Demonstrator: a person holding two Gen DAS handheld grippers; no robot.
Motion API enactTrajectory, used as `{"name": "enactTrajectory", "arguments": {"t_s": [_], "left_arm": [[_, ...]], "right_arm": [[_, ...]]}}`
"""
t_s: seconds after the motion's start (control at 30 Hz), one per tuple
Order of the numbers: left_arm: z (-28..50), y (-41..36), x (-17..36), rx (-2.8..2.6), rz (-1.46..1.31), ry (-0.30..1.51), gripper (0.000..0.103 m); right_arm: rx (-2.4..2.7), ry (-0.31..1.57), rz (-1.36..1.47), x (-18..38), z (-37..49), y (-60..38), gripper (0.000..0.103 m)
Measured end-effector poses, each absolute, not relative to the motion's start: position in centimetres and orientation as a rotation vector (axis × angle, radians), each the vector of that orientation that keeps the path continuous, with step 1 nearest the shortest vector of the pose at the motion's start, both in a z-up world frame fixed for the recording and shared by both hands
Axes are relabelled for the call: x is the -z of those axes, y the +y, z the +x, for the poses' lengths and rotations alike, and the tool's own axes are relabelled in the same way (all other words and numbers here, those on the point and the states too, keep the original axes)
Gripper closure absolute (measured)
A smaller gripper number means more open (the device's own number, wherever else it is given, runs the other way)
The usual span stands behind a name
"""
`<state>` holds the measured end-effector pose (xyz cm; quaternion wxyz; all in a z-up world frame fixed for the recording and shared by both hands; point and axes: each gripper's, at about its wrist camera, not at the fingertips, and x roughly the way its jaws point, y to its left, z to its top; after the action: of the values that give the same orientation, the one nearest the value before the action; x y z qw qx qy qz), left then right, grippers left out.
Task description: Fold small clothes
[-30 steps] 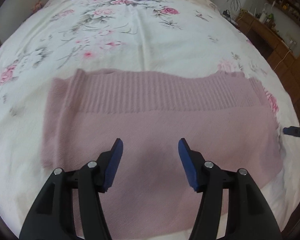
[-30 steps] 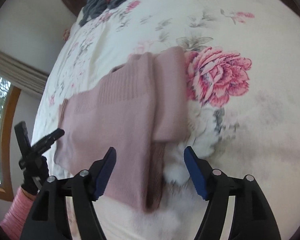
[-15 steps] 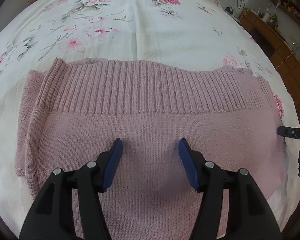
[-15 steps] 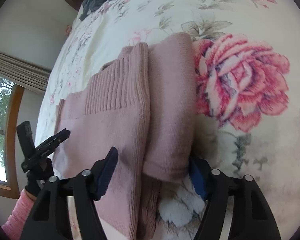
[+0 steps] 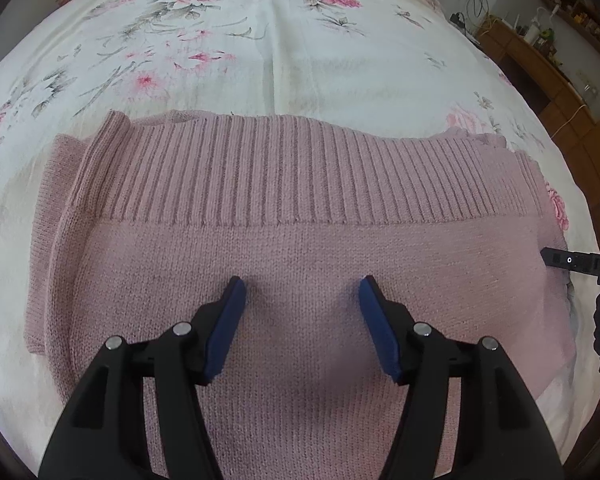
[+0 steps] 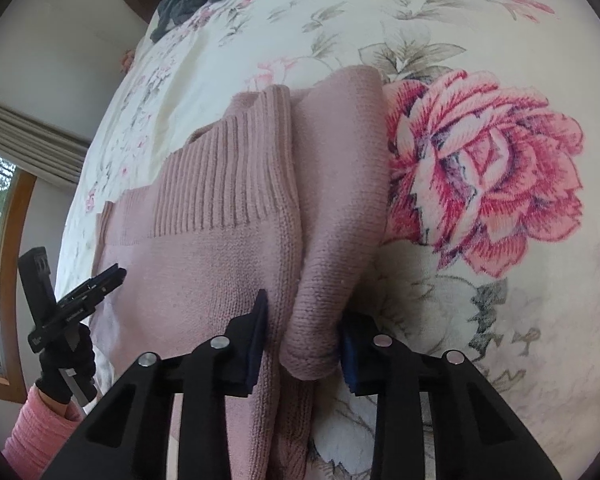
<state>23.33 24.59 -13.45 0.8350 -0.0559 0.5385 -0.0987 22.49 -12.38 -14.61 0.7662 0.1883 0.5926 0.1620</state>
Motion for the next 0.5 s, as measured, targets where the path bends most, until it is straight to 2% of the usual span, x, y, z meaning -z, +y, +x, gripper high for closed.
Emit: {"name": "enactTrajectory", "arguments": {"t_s": [0.1,0.27,0.5], "left_arm": [[23.3,24.7,13.3,0.21,-0.129,1.141,0.044],[22.4,25.9,12.0,0.22,-0.161,1.122,0.044],[21.5,28.2,9.8,0.249,-0.221,1.077,0.044]], "right_arm": [[-0.341,1.277,0.419,13.8,22.3,-12.2,0.078],[-0.398,1.212,0.404,9.5,22.1,-10.1,0.081],[-0.512,1.162,0.207,3.9,22.3,-1.0,0.083]]}}
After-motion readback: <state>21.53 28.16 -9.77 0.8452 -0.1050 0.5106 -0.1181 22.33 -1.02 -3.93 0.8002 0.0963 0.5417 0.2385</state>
